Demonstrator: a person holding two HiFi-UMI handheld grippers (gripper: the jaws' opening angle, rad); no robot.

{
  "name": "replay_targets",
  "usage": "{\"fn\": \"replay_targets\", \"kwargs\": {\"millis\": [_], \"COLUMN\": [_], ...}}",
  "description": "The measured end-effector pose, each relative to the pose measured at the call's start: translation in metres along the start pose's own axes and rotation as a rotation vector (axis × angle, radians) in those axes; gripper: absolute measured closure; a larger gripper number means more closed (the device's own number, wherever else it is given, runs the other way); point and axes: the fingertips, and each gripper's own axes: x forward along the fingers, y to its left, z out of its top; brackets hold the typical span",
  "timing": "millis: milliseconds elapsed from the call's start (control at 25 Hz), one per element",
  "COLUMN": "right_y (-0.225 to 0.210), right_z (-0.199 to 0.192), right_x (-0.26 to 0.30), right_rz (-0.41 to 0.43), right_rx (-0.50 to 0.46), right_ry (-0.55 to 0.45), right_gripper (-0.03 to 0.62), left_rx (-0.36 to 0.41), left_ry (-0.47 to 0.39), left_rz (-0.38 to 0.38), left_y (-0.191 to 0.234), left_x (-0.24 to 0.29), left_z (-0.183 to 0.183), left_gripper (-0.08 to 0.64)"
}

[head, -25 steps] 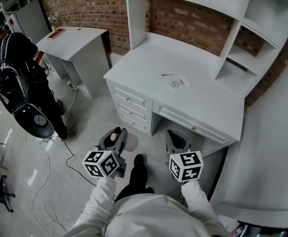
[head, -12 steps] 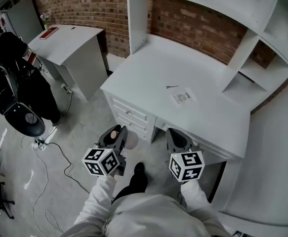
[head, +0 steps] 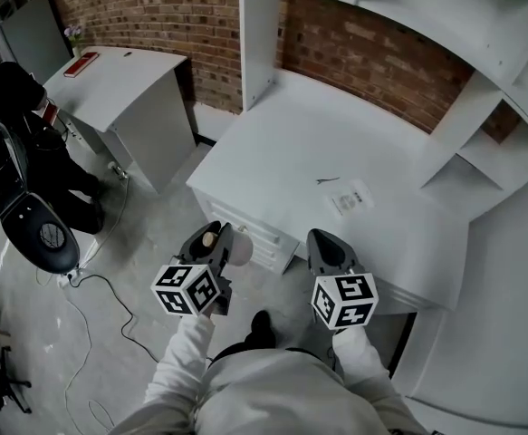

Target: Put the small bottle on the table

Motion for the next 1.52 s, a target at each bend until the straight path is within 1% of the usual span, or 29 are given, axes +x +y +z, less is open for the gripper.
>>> {"fn": "replay_targets", "kwargs": {"millis": [240,400,600,680,880,1040,1520], "right_y": [-0.004,-0.012,-0.027,-0.034,-0.053,-0.073,-0.112], "right_z": [0.011,0.011,0.018,0.023,0.039,0.044,0.045], "right_x": [0.024,0.035,0.052,0.060,0.083,0.102,0.139], "right_rz": [-0.020,-0.036,-0.046,-0.046,-0.038,-0.035,-0.005], "right_rx": [0.002,0.006,0.005,-0.006,-0.006,-0.007,-0.003], "right_ry": [-0.009,-0.001,-0.009,-0.013,-0.023,-0.015,0.027], "right_gripper": [0.565,0.565,0.565,0.565,0.565,0.565,0.565], "left_rx": [0.005,0.008,-0.027,-0.012,0.060,0.109,0.172], "left_ry": [0.013,0.030,0.051,0.059,0.083,0.105,0.156], "left_rz": [-0.006,-0.010,-0.032,-0.029,-0.007,0.003,0.030], "left_y": [0.017,0.022,0.027,0.029,0.033,0.035,0.044], "left_x": [0.023,0.039,0.066,0.079,0.116,0.150,0.247], "left_z": [0.011,0.010,0.011,0.012,0.017,0.016,0.007], "left_gripper": [0.443,0.443,0.443,0.443,0.443,0.443,0.443]}}
